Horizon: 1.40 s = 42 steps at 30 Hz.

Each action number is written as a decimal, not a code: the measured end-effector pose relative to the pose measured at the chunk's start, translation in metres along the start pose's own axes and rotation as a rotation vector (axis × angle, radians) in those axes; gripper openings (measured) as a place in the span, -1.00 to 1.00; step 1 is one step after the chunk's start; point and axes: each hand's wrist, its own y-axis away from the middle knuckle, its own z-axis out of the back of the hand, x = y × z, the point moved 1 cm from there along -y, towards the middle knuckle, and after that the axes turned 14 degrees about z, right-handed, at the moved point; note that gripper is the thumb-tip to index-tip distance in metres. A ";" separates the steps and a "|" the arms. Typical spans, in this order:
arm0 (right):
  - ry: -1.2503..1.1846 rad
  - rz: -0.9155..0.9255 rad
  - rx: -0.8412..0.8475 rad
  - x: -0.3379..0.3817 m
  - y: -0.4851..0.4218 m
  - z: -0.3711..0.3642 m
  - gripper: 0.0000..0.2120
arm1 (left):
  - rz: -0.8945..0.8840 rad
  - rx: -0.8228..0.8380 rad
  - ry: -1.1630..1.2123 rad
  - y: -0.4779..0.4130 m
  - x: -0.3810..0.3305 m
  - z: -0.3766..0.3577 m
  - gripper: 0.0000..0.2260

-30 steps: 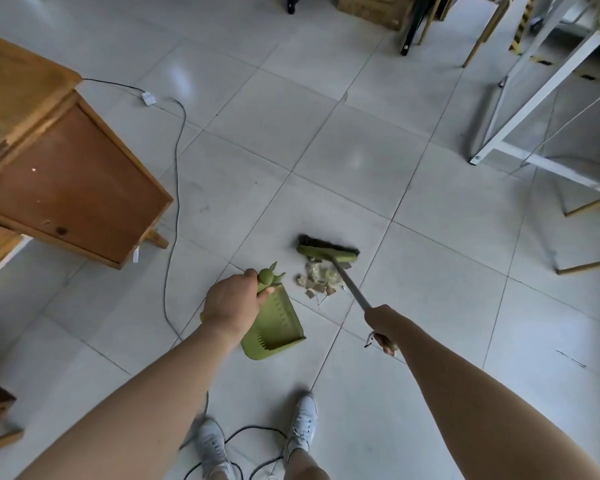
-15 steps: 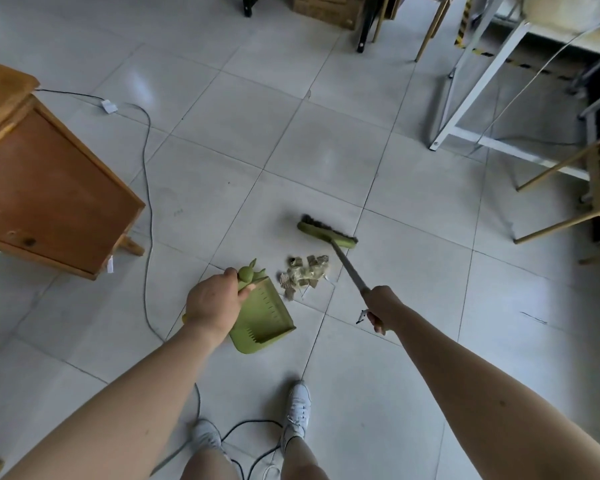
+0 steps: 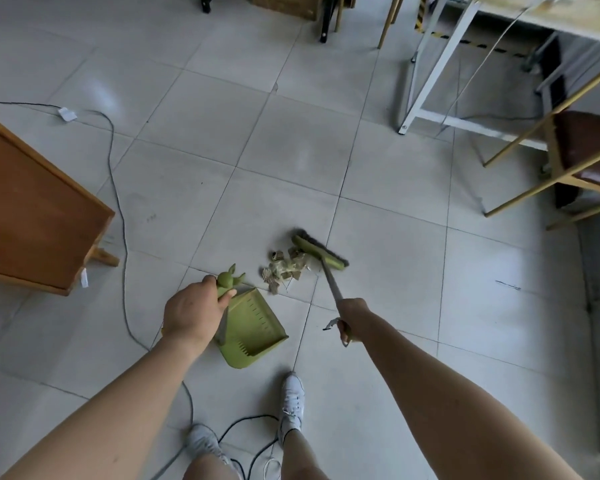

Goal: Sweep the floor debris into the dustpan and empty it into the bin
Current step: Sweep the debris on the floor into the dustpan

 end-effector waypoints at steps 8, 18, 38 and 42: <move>0.013 0.008 -0.064 -0.014 0.021 0.068 -0.74 | -0.109 0.056 -0.023 0.015 -0.032 -0.012 -0.64; -0.193 -0.109 -0.174 -0.089 0.068 0.109 -0.78 | -0.339 0.062 -0.063 0.046 -0.073 0.002 -0.65; -0.140 -0.004 -0.161 -0.036 0.078 0.036 -0.76 | -0.249 0.079 -0.021 0.047 -0.012 0.010 -0.65; -0.085 0.030 -0.125 -0.005 0.052 0.017 -0.75 | -0.190 0.086 -0.006 0.029 -0.002 0.016 -0.65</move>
